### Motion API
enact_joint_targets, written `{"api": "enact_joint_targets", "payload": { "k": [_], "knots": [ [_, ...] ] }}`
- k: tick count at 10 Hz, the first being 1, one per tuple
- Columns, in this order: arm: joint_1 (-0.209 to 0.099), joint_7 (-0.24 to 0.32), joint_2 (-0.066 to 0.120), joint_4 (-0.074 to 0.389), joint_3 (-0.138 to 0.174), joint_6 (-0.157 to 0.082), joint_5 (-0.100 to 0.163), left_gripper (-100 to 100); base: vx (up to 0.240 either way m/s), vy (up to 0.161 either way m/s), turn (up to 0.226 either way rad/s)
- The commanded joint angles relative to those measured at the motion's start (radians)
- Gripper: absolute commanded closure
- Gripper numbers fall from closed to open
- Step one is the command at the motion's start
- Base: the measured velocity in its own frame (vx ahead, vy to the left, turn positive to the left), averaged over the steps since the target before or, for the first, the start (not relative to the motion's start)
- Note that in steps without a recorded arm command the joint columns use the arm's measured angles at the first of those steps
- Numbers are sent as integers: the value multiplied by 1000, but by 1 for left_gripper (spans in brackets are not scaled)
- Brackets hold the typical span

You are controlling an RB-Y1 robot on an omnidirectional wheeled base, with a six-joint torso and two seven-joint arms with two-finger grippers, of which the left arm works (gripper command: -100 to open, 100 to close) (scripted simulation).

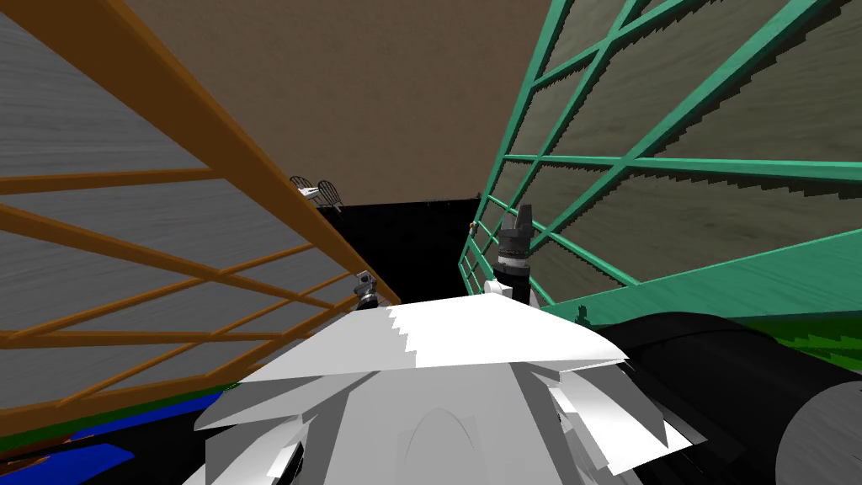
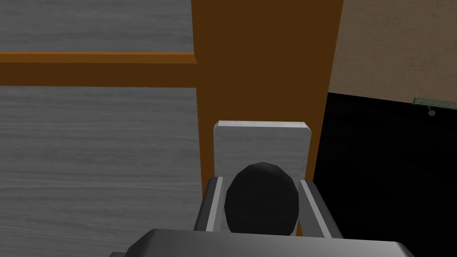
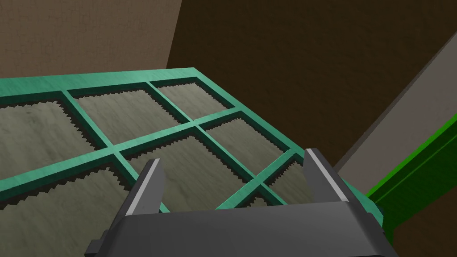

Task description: Push the door open

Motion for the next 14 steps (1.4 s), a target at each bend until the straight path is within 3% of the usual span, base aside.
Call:
{"api": "enact_joint_targets", "payload": {
  "k": [1,3,14],
  "knots": [
    [-4,-5,0,11,21,-7,7,100,197,-46,58],
    [-2,-10,-4,9,20,-1,8,100,136,8,36],
    [-12,-36,0,53,132,-29,76,100,191,18,47]
  ]
}}
